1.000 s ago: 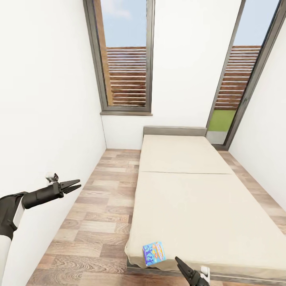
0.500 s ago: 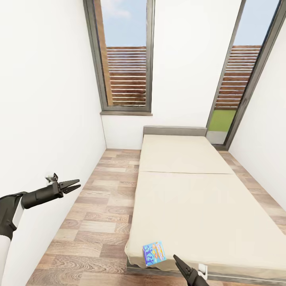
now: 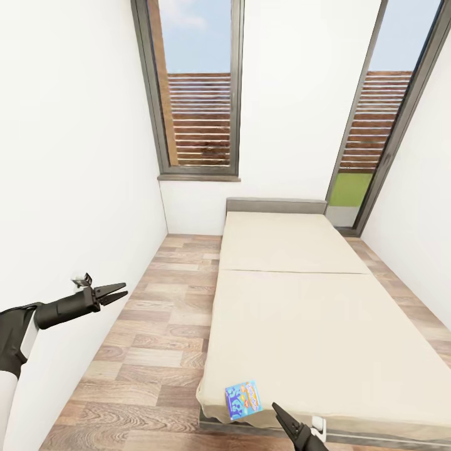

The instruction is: Put all the toys in the child's room - the three board games (two on the bed and one on the table), the two jigsaw puzzles on the table, and the tennis ball on the table - inside the toy box on the table in the child's room.

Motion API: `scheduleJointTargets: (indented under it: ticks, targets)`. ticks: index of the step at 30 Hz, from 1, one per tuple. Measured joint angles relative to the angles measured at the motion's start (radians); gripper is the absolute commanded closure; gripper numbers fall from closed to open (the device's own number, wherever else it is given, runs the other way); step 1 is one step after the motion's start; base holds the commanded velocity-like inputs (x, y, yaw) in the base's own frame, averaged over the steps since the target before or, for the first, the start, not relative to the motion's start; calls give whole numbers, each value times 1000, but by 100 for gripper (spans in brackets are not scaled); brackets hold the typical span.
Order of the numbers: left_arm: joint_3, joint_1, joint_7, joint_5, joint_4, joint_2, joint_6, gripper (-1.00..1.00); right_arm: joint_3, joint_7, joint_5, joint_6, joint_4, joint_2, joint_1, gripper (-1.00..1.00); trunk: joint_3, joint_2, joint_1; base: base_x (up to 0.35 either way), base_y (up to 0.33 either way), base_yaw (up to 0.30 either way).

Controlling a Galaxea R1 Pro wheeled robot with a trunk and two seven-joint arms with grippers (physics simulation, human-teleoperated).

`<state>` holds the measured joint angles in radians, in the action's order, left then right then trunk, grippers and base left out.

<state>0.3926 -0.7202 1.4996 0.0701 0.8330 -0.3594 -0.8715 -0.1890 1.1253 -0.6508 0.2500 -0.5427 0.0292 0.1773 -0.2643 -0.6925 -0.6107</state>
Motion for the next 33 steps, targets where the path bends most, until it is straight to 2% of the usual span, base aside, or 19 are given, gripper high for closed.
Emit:
scheduleJointTargets:
  ticks: [9,13,17,24,33]
  targets:
    - [0,0,0,0,0,1,0,-100,0,-2,-9,1,0,-5,0,-100,-28,-63,-35,0,0,0]
    - [0,0,0,0,0,1,0,-100,1,-11,-4,0,-2,-28,0,-100,-41,-91,-50,0,0,0]
    - [0,0,0,0,0,1,0,-100,4,-65,-5,-5,-5,-49,0,-100,-53,-119,-65,0,0,0]
    - [0,0,0,0,0,0,0,-100,3,-120,-14,-100,-2,-69,0,-100,-75,-168,-92,0,0,0]
    - [1,0,0,0,0,-2,0,-100,0,-126,-16,-72,1,-74,0,-100,-104,-231,-127,0,0,0]
